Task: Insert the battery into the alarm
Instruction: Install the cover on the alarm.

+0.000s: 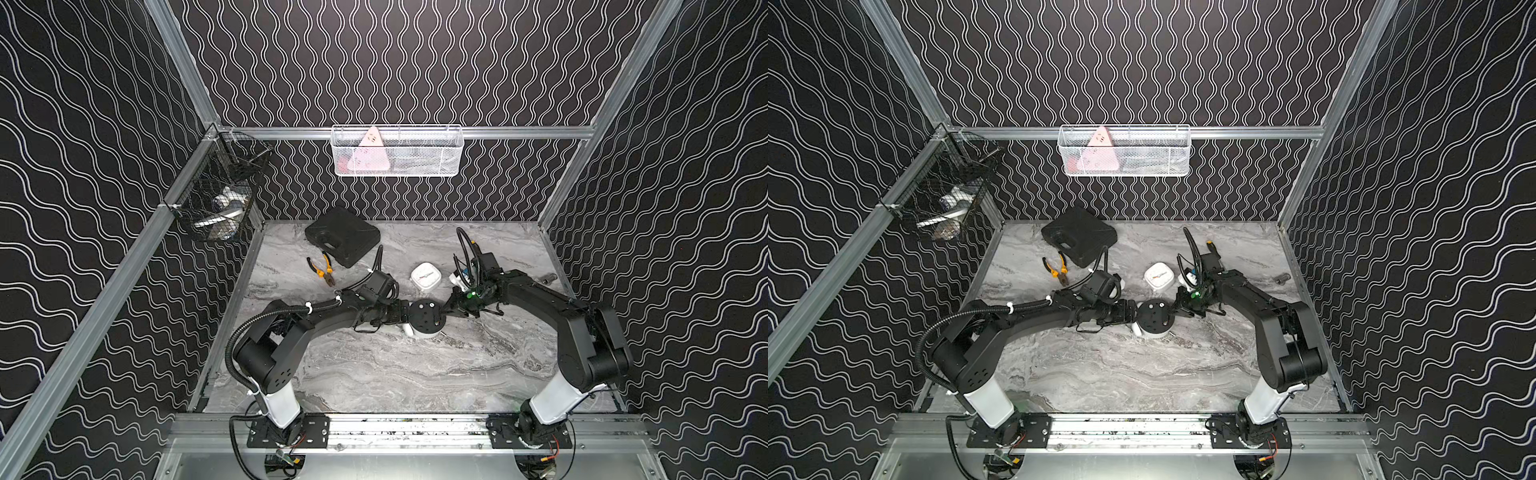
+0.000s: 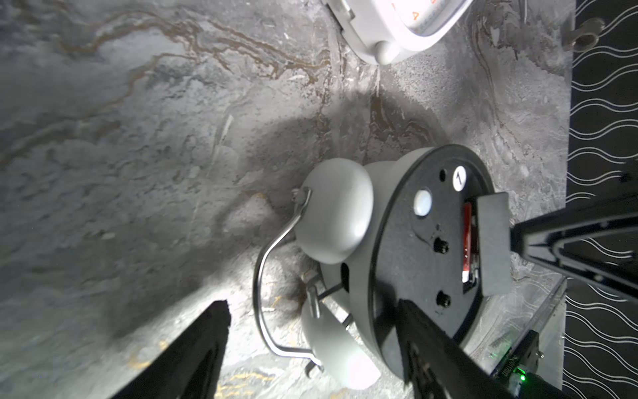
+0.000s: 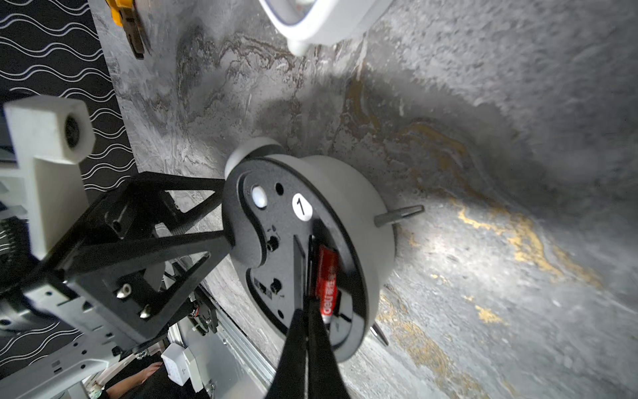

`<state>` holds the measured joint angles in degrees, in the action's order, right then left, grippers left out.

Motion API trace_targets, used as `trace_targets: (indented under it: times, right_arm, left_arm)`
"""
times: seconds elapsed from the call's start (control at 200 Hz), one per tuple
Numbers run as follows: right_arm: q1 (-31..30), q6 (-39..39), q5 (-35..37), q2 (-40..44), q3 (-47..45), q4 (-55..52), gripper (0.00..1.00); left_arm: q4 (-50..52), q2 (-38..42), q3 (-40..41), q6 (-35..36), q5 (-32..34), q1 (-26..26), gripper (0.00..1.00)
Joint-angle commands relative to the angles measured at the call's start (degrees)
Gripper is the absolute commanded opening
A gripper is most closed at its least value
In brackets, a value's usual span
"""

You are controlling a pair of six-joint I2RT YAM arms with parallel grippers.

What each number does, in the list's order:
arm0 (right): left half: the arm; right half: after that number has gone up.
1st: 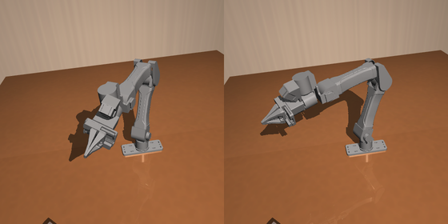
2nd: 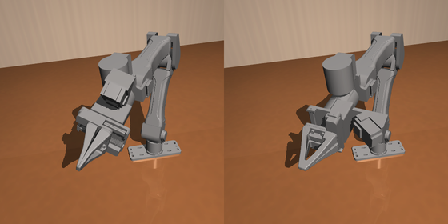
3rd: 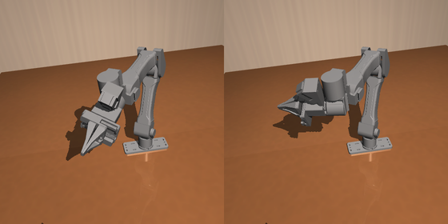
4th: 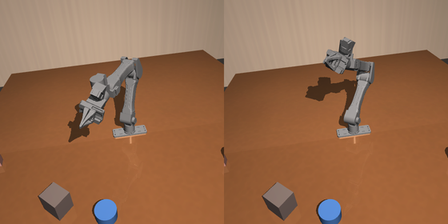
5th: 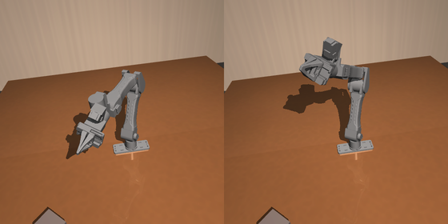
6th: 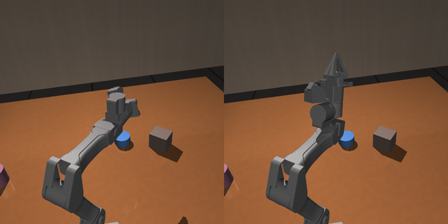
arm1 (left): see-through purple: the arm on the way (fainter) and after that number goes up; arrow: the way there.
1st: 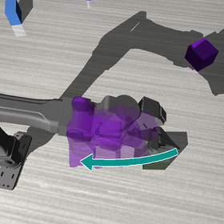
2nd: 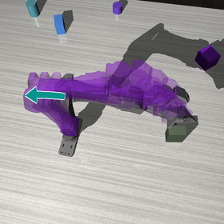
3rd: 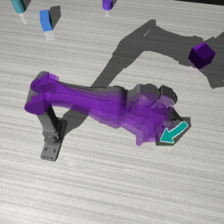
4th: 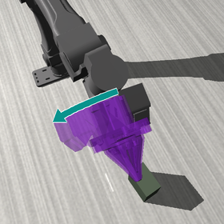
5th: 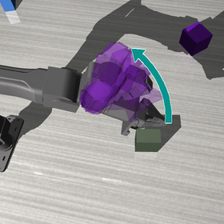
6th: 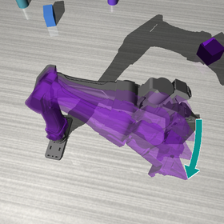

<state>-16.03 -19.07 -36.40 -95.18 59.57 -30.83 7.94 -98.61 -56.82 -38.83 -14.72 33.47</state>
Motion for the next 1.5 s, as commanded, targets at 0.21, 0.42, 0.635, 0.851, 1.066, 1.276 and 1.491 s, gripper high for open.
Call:
trace_targets:
  times: [0.21,0.42,0.635,0.851,1.066,1.276,1.491]
  right_arm:
    - [0.7,-0.7,1.7,2.2,-3.0,3.4,0.01]
    - [0.7,-2.1,0.9,2.0,-4.8,6.2,0.01]
    - [0.7,-2.6,0.8,2.1,-5.8,8.4,0.01]
    - [0.7,-1.9,0.5,1.1,-5.4,7.8,0.01]
    - [0.7,-0.7,0.1,1.0,-5.6,6.8,0.01]
    - [0.6,-0.4,0.5,1.6,-4.9,5.3,0.01]
    - [0.6,-0.4,1.3,0.5,-4.6,5.1,0.01]
  left_arm:
    - [4.9,0.4,-4.4,2.0,5.3,2.9,0.87]
    - [4.9,-1.8,-5.5,1.7,5.0,3.4,0.73]
    - [5.8,-2.4,-5.6,2.5,5.1,3.6,0.66]
    - [6.4,-2.8,-5.9,3.5,5.2,3.6,0.62]
    - [6.6,-3.3,-6.1,3.2,4.8,3.7,0.61]
    - [6.7,-3.3,-6.3,3.4,4.7,3.7,0.60]
    - [6.8,-3.3,-6.4,3.6,4.5,3.6,0.59]
